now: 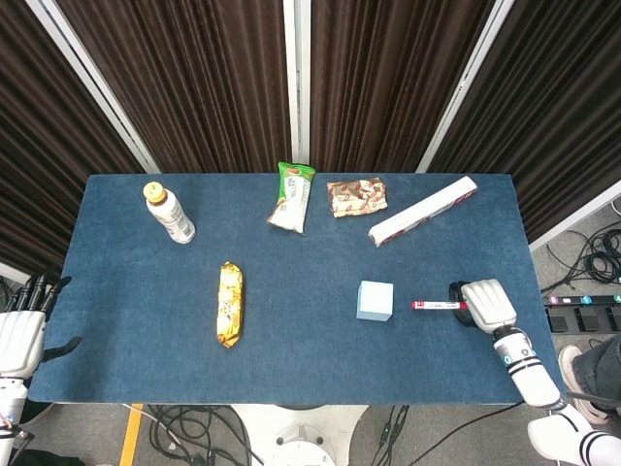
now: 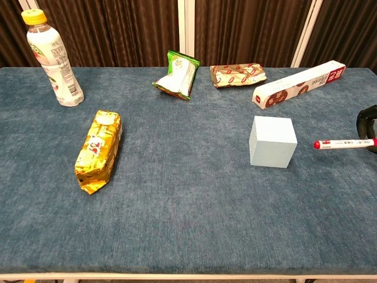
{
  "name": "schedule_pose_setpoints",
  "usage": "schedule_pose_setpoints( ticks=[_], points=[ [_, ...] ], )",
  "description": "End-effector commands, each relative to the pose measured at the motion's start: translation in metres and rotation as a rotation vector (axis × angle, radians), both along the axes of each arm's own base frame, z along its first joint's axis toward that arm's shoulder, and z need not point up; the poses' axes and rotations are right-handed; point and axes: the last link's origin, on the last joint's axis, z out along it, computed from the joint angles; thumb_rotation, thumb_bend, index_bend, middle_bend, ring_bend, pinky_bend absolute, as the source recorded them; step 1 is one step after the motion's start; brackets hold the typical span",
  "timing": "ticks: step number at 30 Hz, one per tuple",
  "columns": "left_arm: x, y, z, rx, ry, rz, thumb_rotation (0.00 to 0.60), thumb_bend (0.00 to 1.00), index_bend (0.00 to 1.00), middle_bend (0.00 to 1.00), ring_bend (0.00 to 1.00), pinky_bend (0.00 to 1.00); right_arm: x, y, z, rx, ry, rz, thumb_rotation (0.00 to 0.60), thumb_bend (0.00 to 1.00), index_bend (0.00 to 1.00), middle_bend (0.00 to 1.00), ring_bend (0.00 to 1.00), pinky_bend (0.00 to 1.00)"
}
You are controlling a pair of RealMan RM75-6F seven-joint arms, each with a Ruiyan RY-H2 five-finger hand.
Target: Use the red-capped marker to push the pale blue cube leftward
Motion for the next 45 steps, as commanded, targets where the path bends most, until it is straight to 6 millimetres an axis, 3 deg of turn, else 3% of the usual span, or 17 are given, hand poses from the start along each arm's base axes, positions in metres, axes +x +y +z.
schedule_pose_setpoints(
  ticks=[1, 17, 33, 45],
  points=[
    [0.0, 0.0, 0.0, 0.0, 0.0, 0.0, 0.6, 0.1, 0.18, 0.1, 0.01, 0.17, 0.004, 0.0, -0.004, 0.003, -0.011, 0.01, 0.6, 0.34, 0.65, 0.61, 0.93, 0.98],
    [0.0, 0.0, 0.0, 0.0, 0.0, 0.0, 0.6, 0.09, 0.18, 0.1, 0.01, 0.17, 0.056, -0.011, -0.042, 0.018, -0.061, 0.049, 0.6, 0.35, 0.66, 0.61, 0.93, 0.98],
    [0.0, 0.0, 0.0, 0.0, 0.0, 0.0, 0.6, 0.09, 0.18, 0.1, 0.01, 0.17, 0.047, -0.01, -0.036, -0.005, -0.042, 0.007, 0.6, 0.35, 0.66, 0.61, 0.93, 0.98],
    [0.0, 0.0, 0.0, 0.0, 0.0, 0.0, 0.6, 0.09, 0.18, 0.1, 0.01, 0.17, 0.097, -0.022, -0.076, 0.048, -0.073, 0.069, 0.6, 0.35, 0.66, 0.61, 0.93, 0.98]
  ],
)
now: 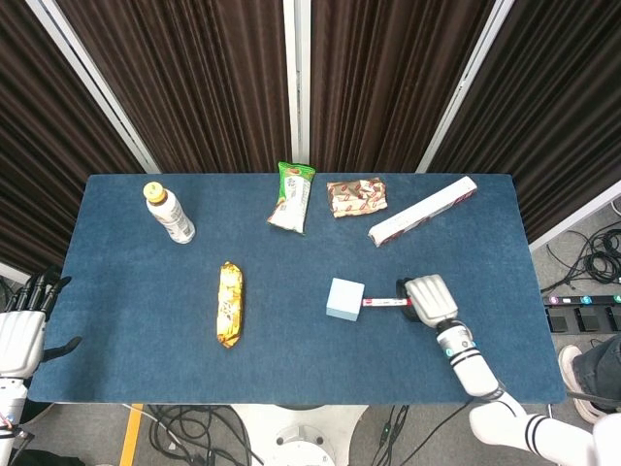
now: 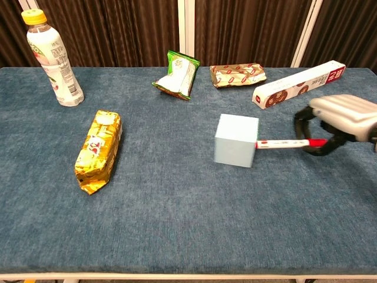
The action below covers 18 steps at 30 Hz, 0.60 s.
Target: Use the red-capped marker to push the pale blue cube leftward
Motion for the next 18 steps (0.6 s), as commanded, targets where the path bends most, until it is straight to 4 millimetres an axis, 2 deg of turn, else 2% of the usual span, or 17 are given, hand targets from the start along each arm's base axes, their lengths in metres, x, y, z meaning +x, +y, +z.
schedule_pose_setpoints(
  ticks=[1, 5, 13, 18],
  points=[
    [0.0, 0.0, 0.0, 0.0, 0.0, 0.0, 0.6, 0.09, 0.18, 0.1, 0.01, 0.17, 0.015, -0.004, -0.009, 0.01, -0.014, 0.012, 0.6, 0.35, 0.66, 0.61, 0.93, 0.98],
    [0.0, 0.0, 0.0, 0.0, 0.0, 0.0, 0.6, 0.09, 0.18, 0.1, 0.01, 0.17, 0.022, -0.005, -0.013, 0.012, -0.015, 0.011, 0.6, 0.35, 0.66, 0.61, 0.93, 0.98],
    [0.0, 0.0, 0.0, 0.0, 0.0, 0.0, 0.6, 0.09, 0.18, 0.1, 0.01, 0.17, 0.004, 0.001, 0.001, -0.008, 0.014, -0.016, 0.6, 0.34, 0.66, 0.61, 0.93, 0.98],
    [0.0, 0.0, 0.0, 0.0, 0.0, 0.0, 0.6, 0.09, 0.18, 0.1, 0.01, 0.17, 0.009, -0.001, -0.001, -0.006, 0.005, -0.009, 0.6, 0.34, 0.66, 0.61, 0.93, 0.98]
  ],
)
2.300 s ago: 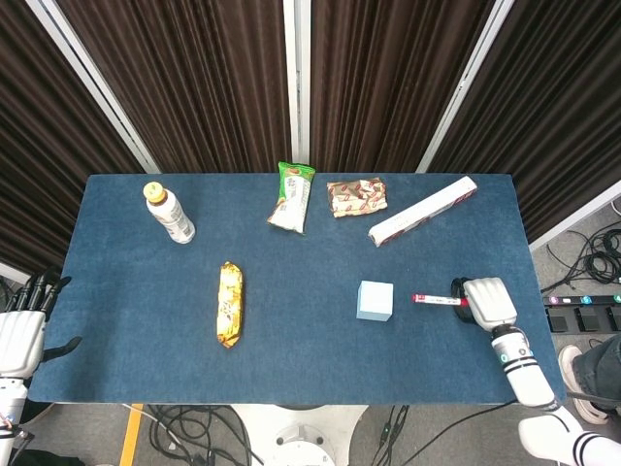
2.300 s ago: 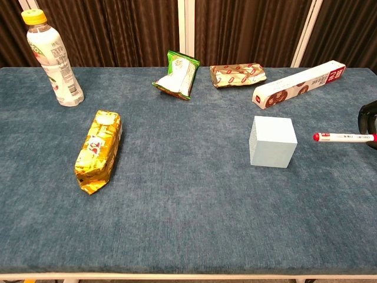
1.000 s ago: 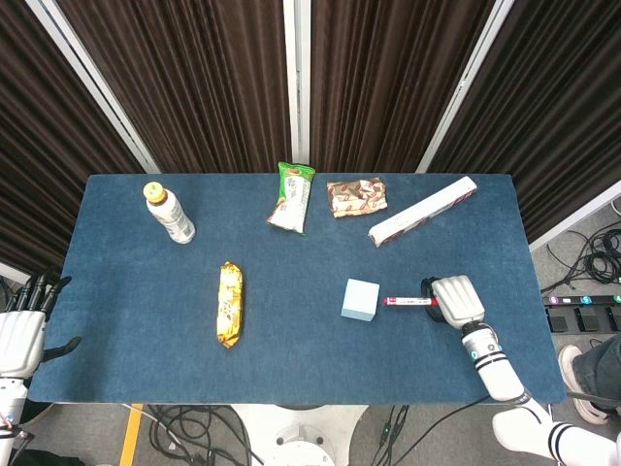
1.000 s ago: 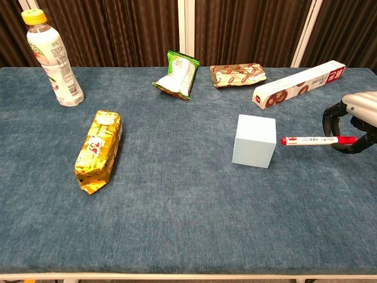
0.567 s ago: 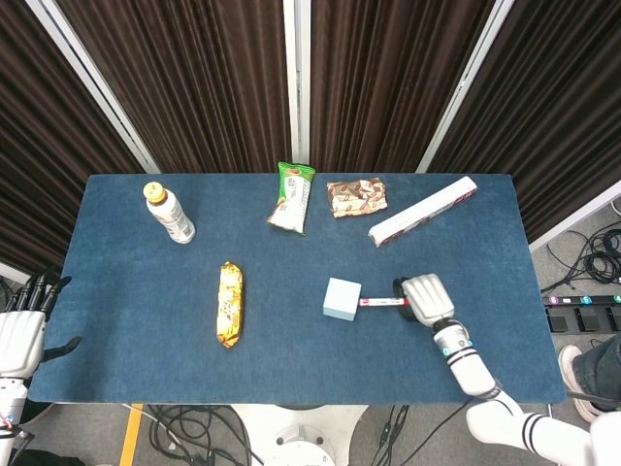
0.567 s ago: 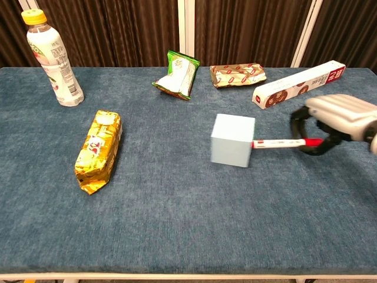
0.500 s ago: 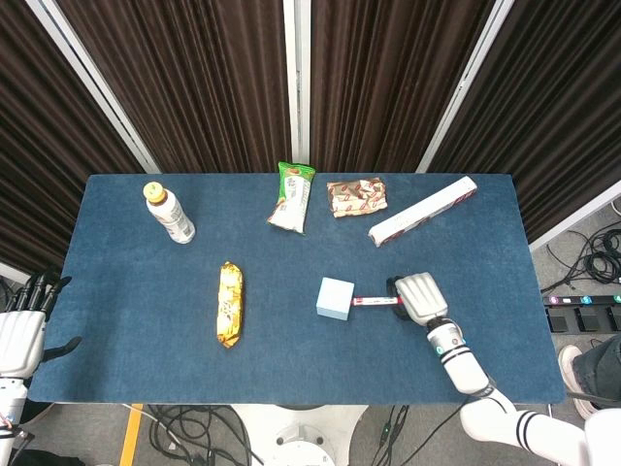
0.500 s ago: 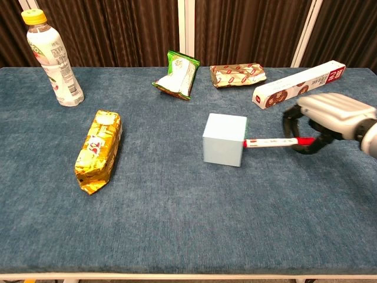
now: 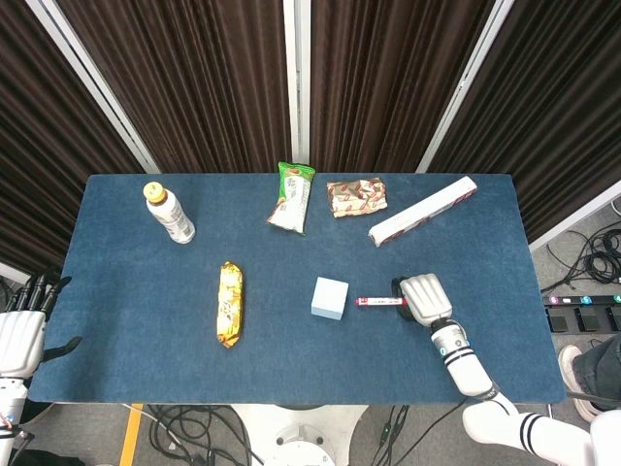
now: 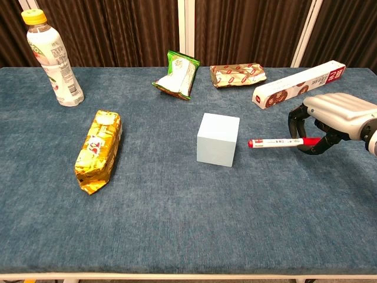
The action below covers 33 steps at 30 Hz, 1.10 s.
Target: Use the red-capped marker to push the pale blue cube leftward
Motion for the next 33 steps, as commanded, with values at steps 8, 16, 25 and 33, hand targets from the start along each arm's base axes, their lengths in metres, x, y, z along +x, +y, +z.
schedule_pose_setpoints(
  ticks=[8, 16, 25, 33],
  points=[
    [0.0, 0.0, 0.0, 0.0, 0.0, 0.0, 0.6, 0.09, 0.18, 0.1, 0.01, 0.17, 0.044, -0.008, -0.032, 0.054, -0.032, 0.065, 0.6, 0.34, 0.66, 0.62, 0.93, 0.98],
    [0.0, 0.0, 0.0, 0.0, 0.0, 0.0, 0.6, 0.09, 0.18, 0.1, 0.01, 0.17, 0.073, -0.014, -0.05, 0.067, -0.051, 0.089, 0.6, 0.35, 0.66, 0.62, 0.93, 0.98],
    [0.0, 0.0, 0.0, 0.0, 0.0, 0.0, 0.6, 0.09, 0.18, 0.1, 0.01, 0.17, 0.051, -0.011, -0.026, 0.024, -0.021, 0.066, 0.6, 0.35, 0.66, 0.62, 0.93, 0.98],
    [0.0, 0.0, 0.0, 0.0, 0.0, 0.0, 0.6, 0.09, 0.18, 0.1, 0.01, 0.17, 0.007, 0.003, 0.011, -0.027, 0.024, 0.025, 0.6, 0.34, 0.66, 0.62, 0.93, 0.98]
  ],
)
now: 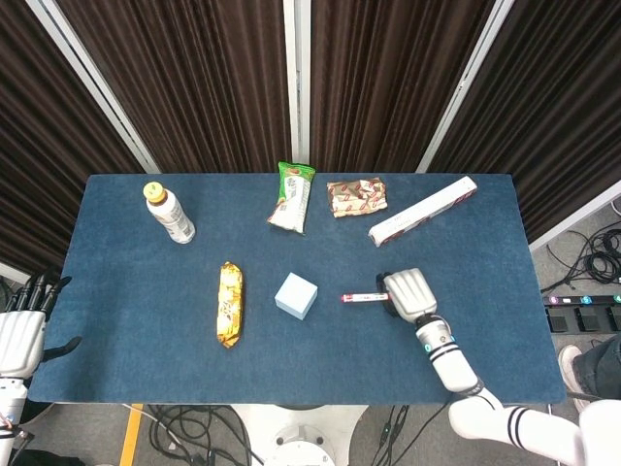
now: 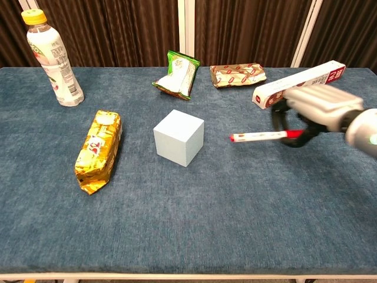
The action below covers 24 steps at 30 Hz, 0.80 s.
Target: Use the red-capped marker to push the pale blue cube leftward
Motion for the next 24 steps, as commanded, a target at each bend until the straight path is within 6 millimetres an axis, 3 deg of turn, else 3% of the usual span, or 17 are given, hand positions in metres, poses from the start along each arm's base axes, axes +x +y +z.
schedule_pose_setpoints(
  ticks=[1, 11, 17, 22, 24],
  points=[
    [0.0, 0.0, 0.0, 0.0, 0.0, 0.0, 0.6, 0.09, 0.18, 0.1, 0.01, 0.17, -0.021, 0.008, 0.017, -0.021, 0.016, -0.02, 0.6, 0.34, 0.65, 0.62, 0.93, 0.98],
    [0.0, 0.0, 0.0, 0.0, 0.0, 0.0, 0.6, 0.09, 0.18, 0.1, 0.01, 0.17, -0.081, 0.032, 0.059, -0.057, 0.036, -0.109, 0.6, 0.34, 0.65, 0.62, 0.93, 0.98],
    [0.0, 0.0, 0.0, 0.0, 0.0, 0.0, 0.6, 0.09, 0.18, 0.1, 0.01, 0.17, -0.103, 0.034, 0.062, -0.06, 0.044, -0.159, 0.6, 0.34, 0.65, 0.62, 0.93, 0.98],
    [0.0, 0.0, 0.0, 0.0, 0.0, 0.0, 0.6, 0.09, 0.18, 0.1, 0.01, 0.17, -0.111, 0.031, 0.059, -0.062, 0.043, -0.174, 0.6, 0.33, 0.64, 0.62, 0.93, 0.98],
    [0.0, 0.0, 0.0, 0.0, 0.0, 0.0, 0.6, 0.09, 0.18, 0.1, 0.01, 0.17, -0.112, 0.029, 0.058, -0.061, 0.041, -0.179, 0.6, 0.27, 0.64, 0.61, 0.93, 0.98]
  ],
)
